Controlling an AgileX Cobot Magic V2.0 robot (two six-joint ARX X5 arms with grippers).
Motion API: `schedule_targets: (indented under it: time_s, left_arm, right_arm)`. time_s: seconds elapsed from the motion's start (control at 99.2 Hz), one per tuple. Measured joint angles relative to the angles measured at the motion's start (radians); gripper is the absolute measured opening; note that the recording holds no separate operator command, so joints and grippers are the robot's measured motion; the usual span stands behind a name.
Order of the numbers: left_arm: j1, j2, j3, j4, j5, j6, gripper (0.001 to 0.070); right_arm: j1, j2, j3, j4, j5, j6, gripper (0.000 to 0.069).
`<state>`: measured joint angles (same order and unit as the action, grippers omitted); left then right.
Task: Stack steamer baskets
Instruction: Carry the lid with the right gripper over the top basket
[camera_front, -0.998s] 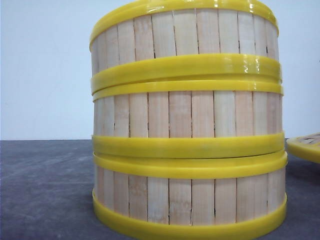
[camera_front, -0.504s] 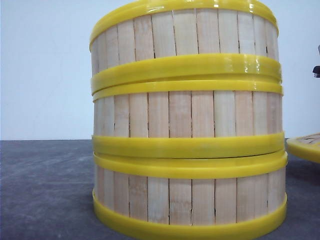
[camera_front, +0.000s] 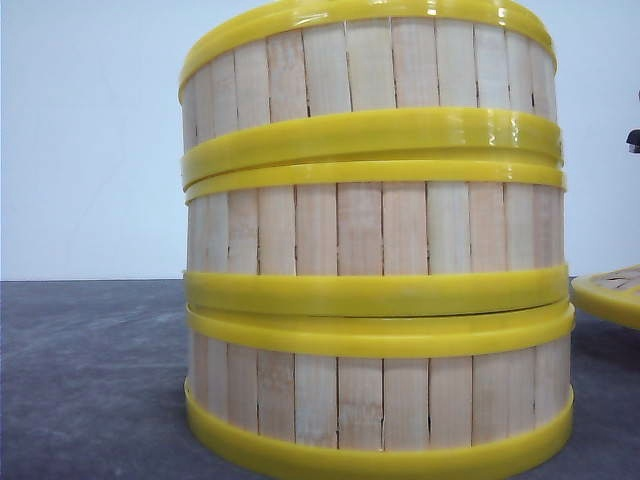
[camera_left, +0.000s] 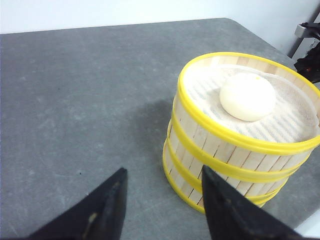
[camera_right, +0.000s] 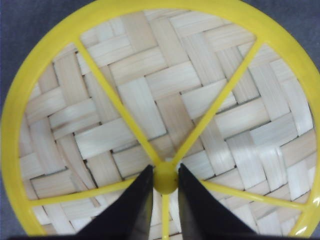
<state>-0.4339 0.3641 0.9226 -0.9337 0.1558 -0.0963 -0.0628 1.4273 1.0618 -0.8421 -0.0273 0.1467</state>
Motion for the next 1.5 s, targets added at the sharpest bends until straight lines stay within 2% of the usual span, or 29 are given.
schedule_targets:
  time_s: [0.262,0.524,0.716,0.837,0.928,1.16,1.503]
  left_arm:
    - [0.000,0.000,0.000,0.000,0.000,0.000,0.0274]
    - [0.000,0.000,0.000,0.000,0.000,0.000,0.0274]
    - [0.000,0.000,0.000,0.000,0.000,0.000,0.0274]
    - [0.000,0.000,0.000,0.000,0.000,0.000,0.0274]
    - [0.000,0.000,0.000,0.000,0.000,0.000,0.0274]
    - [0.000,0.000,0.000,0.000,0.000,-0.001,0.0274]
    - [0.000,0.000,0.000,-0.002,0.000,-0.002,0.0274]
  right_arm:
    - [0.000,-0.004,0.051,-0.060,-0.005,0.000,0.0058]
    - [0.020,-0.136,0.283,-0.173,-0.089,-0.003,0.0056]
    - [0.136,-0.217,0.419,-0.190,-0.248,-0.013,0.0056]
    - [0.262,-0.220,0.496,-0.206,-0.283,-0.014,0.0055]
    - [0.376,-0.212,0.529,-0.209,-0.272,-0.016,0.0054]
    - [0.621,-0.157,0.546,-0.232,-0.167,-0.019,0.0054]
    - [0.745,-0.077,0.546,-0.246,-0.126,-0.020,0.0054]
